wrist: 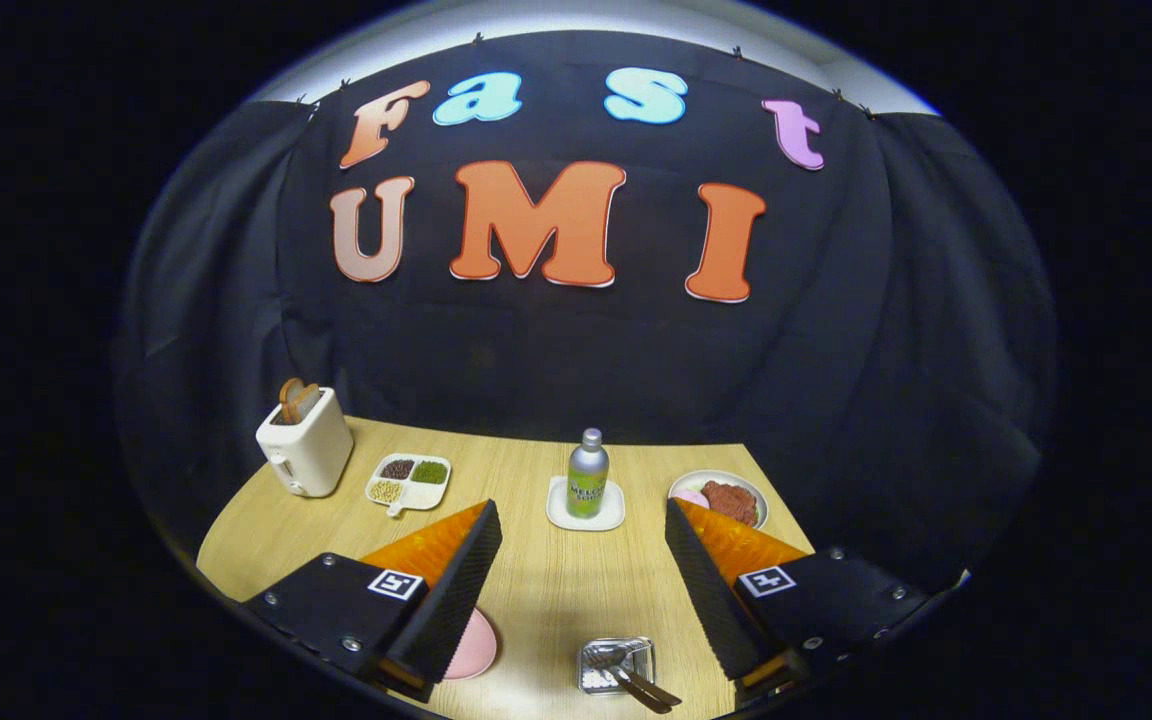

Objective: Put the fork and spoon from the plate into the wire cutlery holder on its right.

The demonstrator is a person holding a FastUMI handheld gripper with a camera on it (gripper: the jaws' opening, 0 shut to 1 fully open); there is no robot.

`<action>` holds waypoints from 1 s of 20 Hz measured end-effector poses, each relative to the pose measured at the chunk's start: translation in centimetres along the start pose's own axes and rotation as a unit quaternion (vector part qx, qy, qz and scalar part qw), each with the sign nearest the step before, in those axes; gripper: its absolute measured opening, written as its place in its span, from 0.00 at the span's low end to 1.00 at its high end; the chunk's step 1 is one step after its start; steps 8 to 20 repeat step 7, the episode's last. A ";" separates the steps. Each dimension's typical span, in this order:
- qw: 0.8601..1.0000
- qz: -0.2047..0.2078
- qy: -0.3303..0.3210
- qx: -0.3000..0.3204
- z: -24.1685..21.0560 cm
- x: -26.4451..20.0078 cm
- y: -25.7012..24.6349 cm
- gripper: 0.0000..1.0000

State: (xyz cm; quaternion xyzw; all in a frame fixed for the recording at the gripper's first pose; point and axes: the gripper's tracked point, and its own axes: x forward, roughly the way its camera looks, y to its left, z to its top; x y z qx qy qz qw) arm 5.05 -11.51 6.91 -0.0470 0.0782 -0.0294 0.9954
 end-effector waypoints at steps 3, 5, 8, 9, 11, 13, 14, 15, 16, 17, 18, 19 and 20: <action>1.000 0.010 -0.006 0.003 -0.1 -0.4 0.8 0.99; 1.000 0.006 -0.012 -0.002 -0.1 -0.2 0.9 0.99; 1.000 0.005 -0.016 -0.003 0.1 -0.4 1.3 0.99; 1.000 0.005 -0.016 -0.003 0.1 -0.4 1.3 0.99; 1.000 0.005 -0.016 -0.003 0.1 -0.4 1.3 0.99; 1.000 0.005 -0.016 -0.003 0.1 -0.4 1.3 0.99; 1.000 0.005 -0.016 -0.003 0.1 -0.4 1.3 0.99; 1.000 0.005 -0.016 -0.003 0.1 -0.4 1.3 0.99; 1.000 0.005 -0.016 -0.003 0.1 -0.4 1.3 0.99; 1.000 0.005 -0.016 -0.003 0.1 -0.4 1.3 0.99; 1.000 0.005 -0.016 -0.003 0.1 -0.4 1.3 0.99; 1.000 0.005 -0.016 -0.003 0.1 -0.4 1.3 0.99; 1.000 0.005 -0.016 -0.003 0.1 -0.4 1.3 0.99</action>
